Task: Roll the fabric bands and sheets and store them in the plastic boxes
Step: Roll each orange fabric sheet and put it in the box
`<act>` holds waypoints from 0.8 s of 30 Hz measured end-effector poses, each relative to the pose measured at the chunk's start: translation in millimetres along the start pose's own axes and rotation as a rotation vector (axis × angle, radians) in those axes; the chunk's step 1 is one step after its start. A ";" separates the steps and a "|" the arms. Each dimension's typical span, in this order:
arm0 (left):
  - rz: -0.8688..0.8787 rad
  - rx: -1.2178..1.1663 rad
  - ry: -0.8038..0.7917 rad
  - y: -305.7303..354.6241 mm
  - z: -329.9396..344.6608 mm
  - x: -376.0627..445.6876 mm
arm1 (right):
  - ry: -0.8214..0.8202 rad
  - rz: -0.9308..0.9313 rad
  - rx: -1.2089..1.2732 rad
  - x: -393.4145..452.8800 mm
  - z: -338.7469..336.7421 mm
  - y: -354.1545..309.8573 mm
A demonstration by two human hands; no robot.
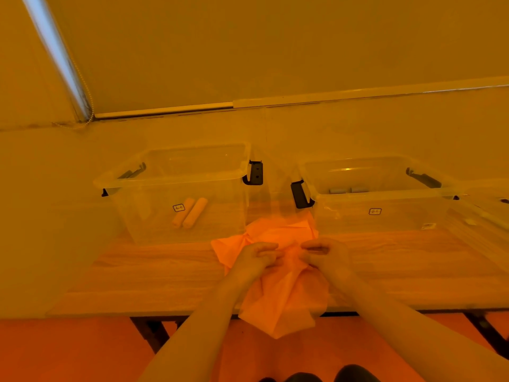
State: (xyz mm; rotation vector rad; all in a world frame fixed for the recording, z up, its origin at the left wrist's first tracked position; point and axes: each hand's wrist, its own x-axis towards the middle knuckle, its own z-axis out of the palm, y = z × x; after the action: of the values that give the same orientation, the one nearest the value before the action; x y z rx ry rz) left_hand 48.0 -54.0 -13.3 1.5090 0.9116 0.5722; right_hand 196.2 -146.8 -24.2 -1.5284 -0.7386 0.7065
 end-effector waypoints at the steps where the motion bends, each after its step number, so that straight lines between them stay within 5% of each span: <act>1: -0.002 0.004 -0.014 0.1 0.2 0.7 | -0.007 -0.031 -0.061 -1.3 0.8 -2.1; 7: -0.002 -0.035 -0.037 6.0 2.0 -2.2 | -0.058 -0.178 -0.235 -1.8 6.4 -18.2; 16: 0.013 -0.103 -0.052 10.6 -4.4 -3.3 | -0.077 -0.122 -0.095 7.5 8.8 -24.1; 24: 0.229 0.088 0.221 8.4 -13.0 -1.3 | -0.046 -0.045 0.006 10.5 4.1 -24.5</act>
State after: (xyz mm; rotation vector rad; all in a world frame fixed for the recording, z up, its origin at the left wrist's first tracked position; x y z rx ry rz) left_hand 38.8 -47.2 -2.9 1.6646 0.9483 0.8891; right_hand 198.1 -134.5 -0.2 -1.4898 -0.8021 0.7122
